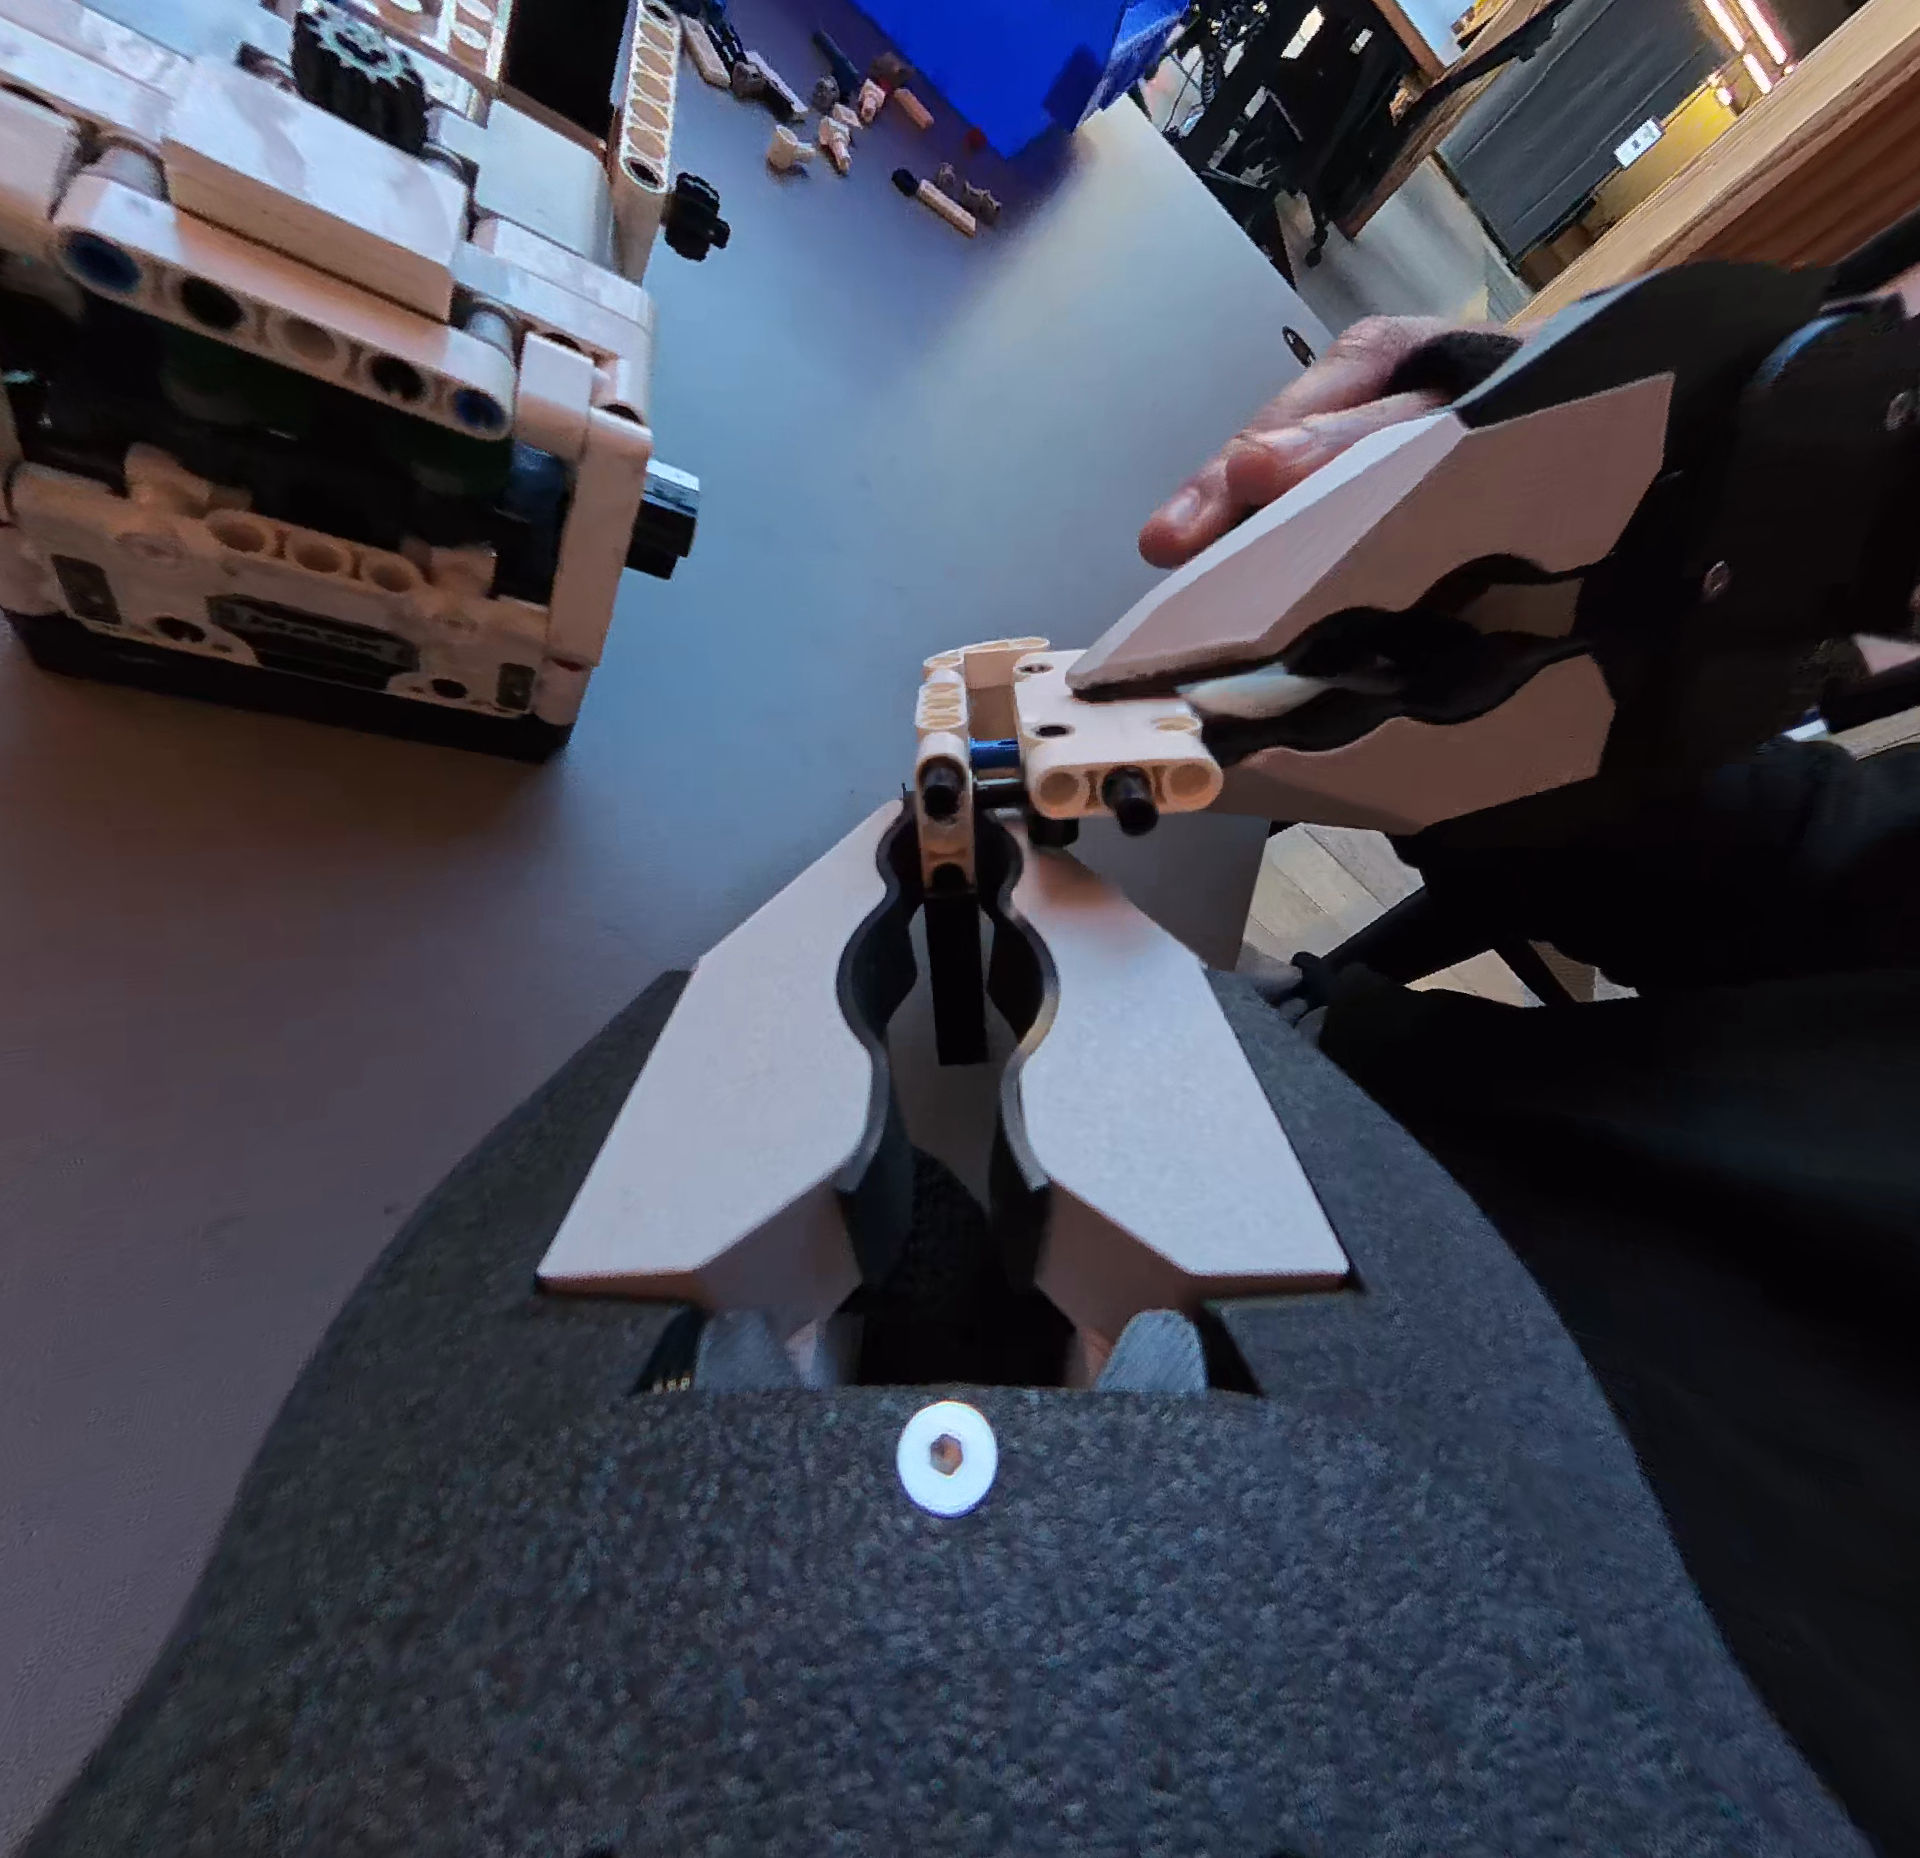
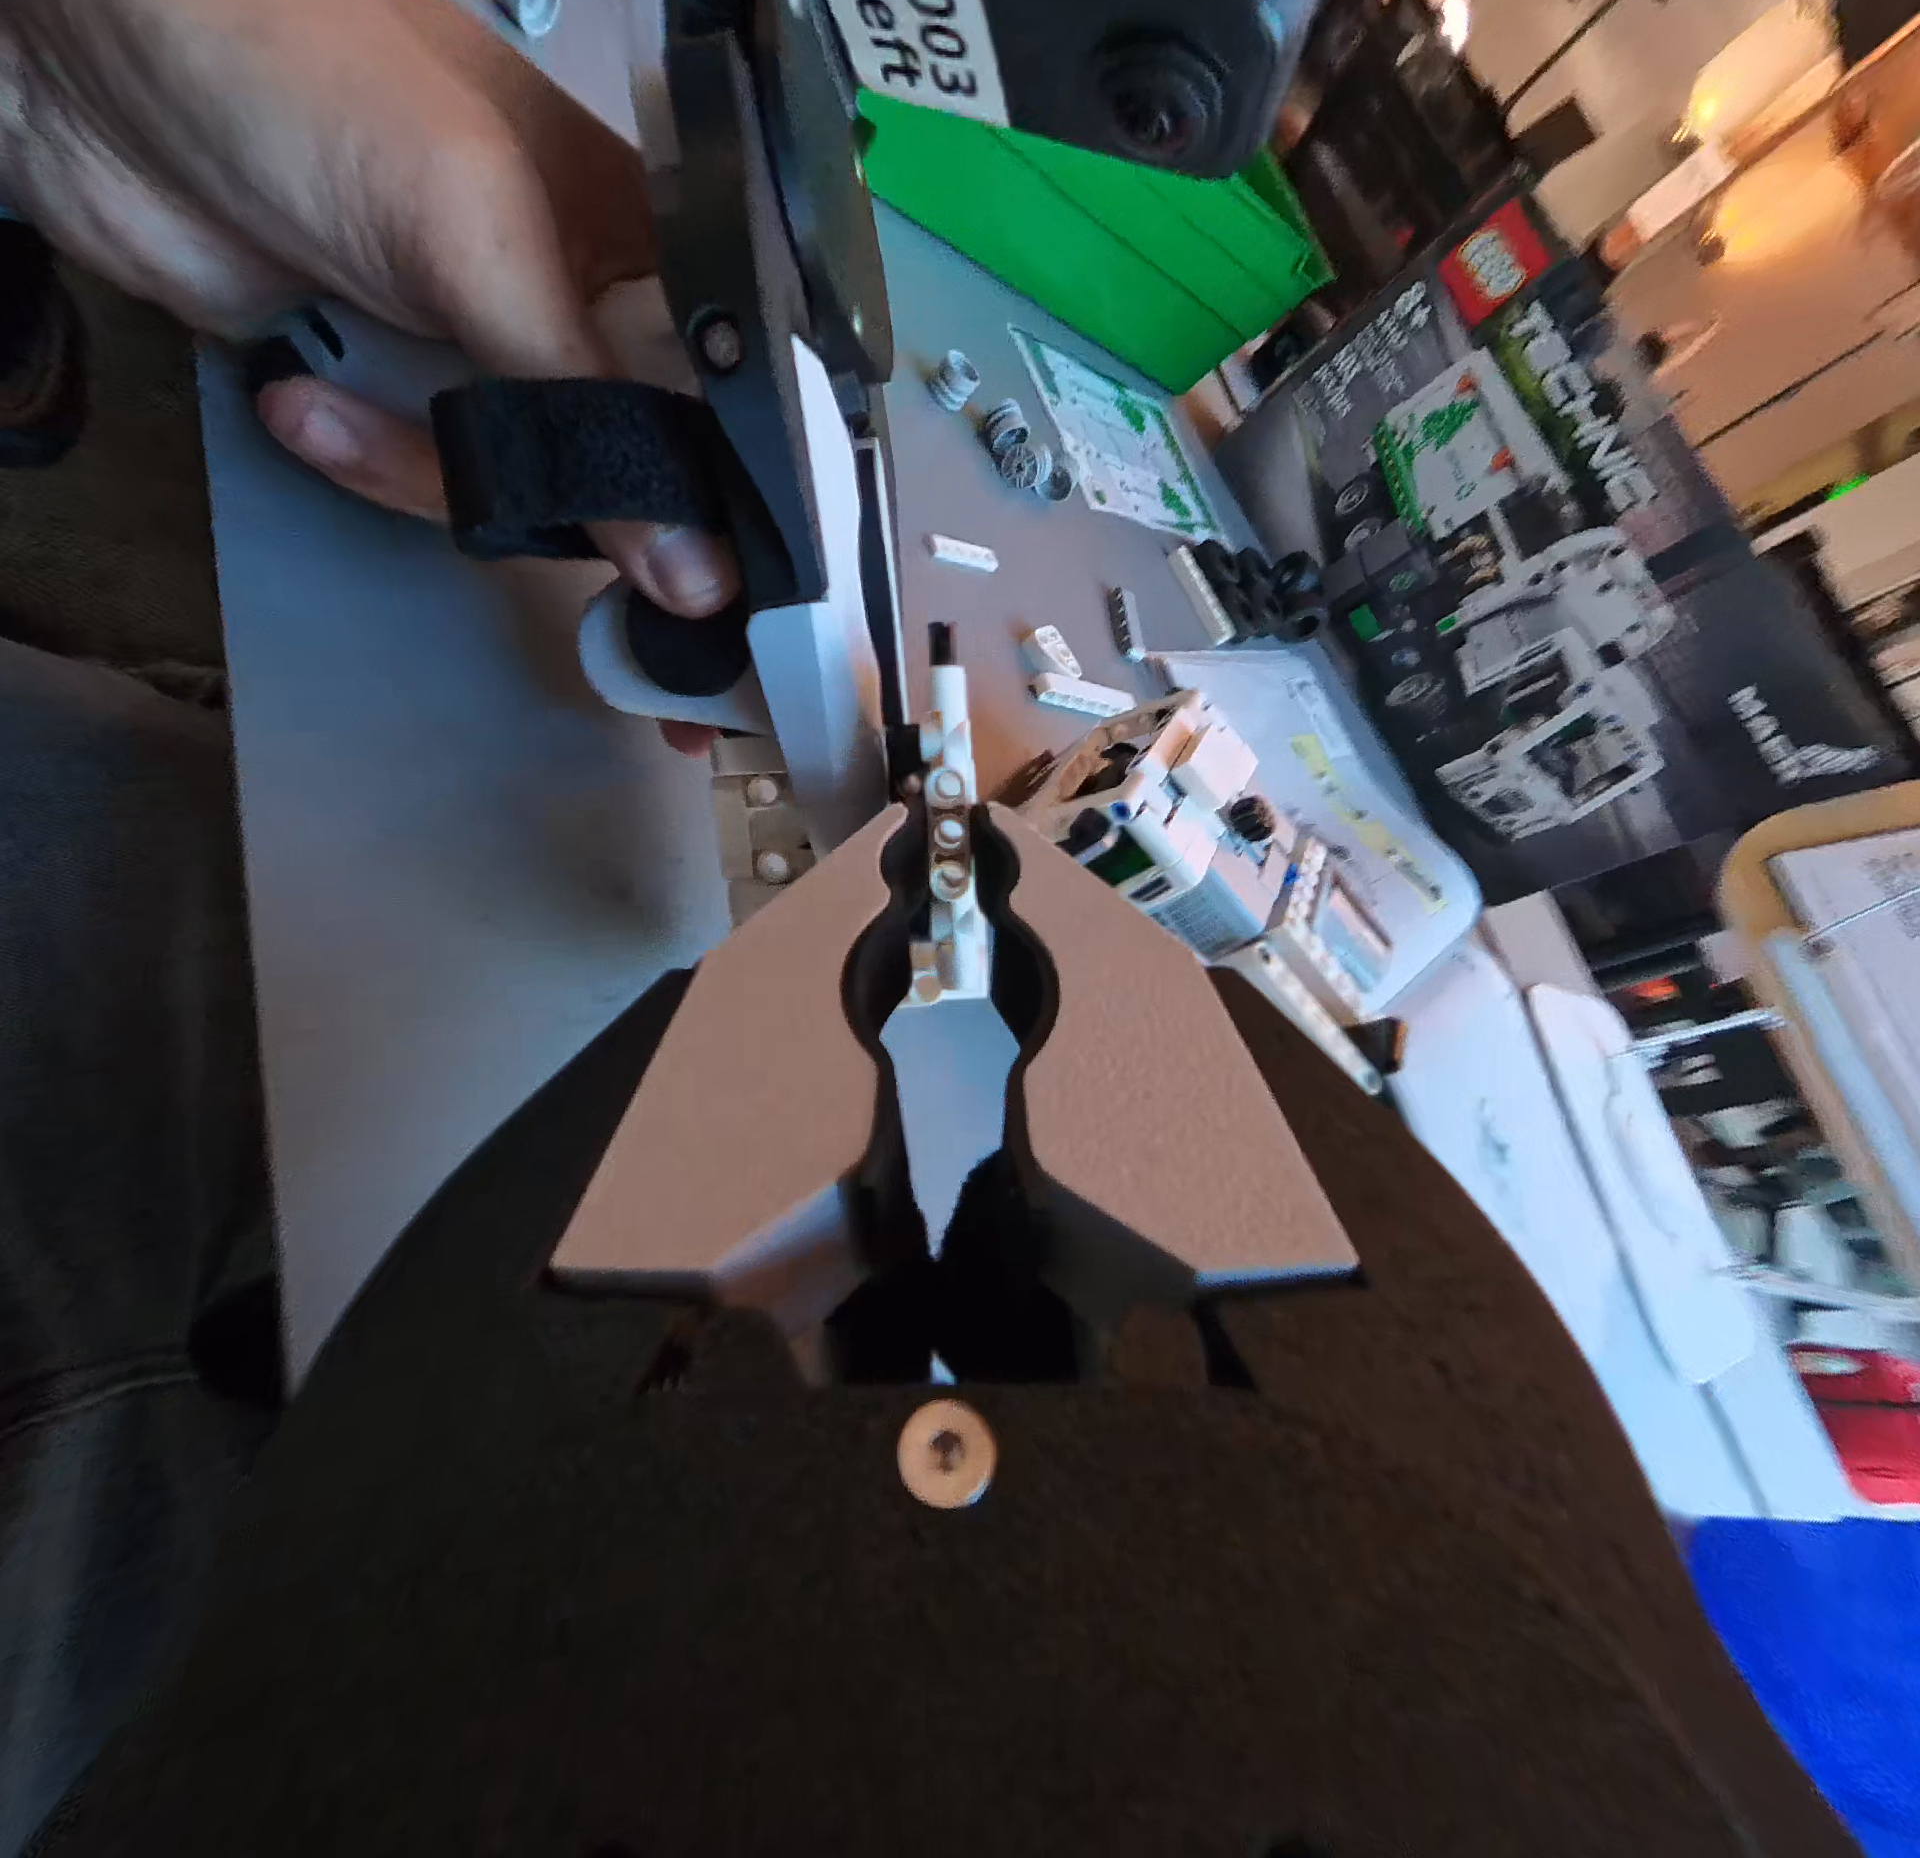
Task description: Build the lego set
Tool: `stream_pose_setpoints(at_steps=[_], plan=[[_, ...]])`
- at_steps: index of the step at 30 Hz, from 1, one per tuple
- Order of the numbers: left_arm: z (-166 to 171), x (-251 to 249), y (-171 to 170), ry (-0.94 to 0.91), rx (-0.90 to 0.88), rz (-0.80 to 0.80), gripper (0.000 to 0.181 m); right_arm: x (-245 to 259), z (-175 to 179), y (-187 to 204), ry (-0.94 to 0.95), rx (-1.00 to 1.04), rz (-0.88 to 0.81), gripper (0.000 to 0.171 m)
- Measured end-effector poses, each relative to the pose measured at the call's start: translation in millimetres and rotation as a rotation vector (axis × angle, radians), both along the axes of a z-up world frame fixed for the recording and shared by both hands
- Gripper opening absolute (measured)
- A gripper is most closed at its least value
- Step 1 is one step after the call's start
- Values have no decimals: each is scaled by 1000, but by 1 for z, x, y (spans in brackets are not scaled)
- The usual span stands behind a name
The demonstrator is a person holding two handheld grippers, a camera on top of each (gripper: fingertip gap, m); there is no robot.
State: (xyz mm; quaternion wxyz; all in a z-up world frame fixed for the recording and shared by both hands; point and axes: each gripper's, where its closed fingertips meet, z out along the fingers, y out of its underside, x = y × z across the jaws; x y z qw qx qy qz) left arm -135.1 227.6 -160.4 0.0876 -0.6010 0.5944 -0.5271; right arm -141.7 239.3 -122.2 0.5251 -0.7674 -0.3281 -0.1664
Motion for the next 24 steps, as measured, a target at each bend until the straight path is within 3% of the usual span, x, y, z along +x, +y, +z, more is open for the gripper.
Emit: stream_pose_setpoints(at_steps=[4, 7, 10, 13, 18, 21, 24], plan=[[21, -5, -3, -150, 25, -15, 6, -9, 12, -19, 197, -102, 131, 26], [33, -14, 0, -292, 207, -29, 6, -7, 17, -32, 240, -242, 235, 46], [49, -21, -4, -476, 360, -57, 6, -14, 22, -35, 205, -334, 314, 50], [44, -20, -5, -508, 519, -58, 6, -22, 17, -28, 69, -385, 342, 57], [36, -15, -8, -510, 666, -52, 6, -20, 8, -20, -62, -395, 343, 62], [34, -14, -10, -503, 674, -64, 6, -24, -3, -27, -81, -433, 400, 44], [33, -15, -11, -497, 668, -79, 6, -25, -5, -28, -82, -440, 426, 43]])
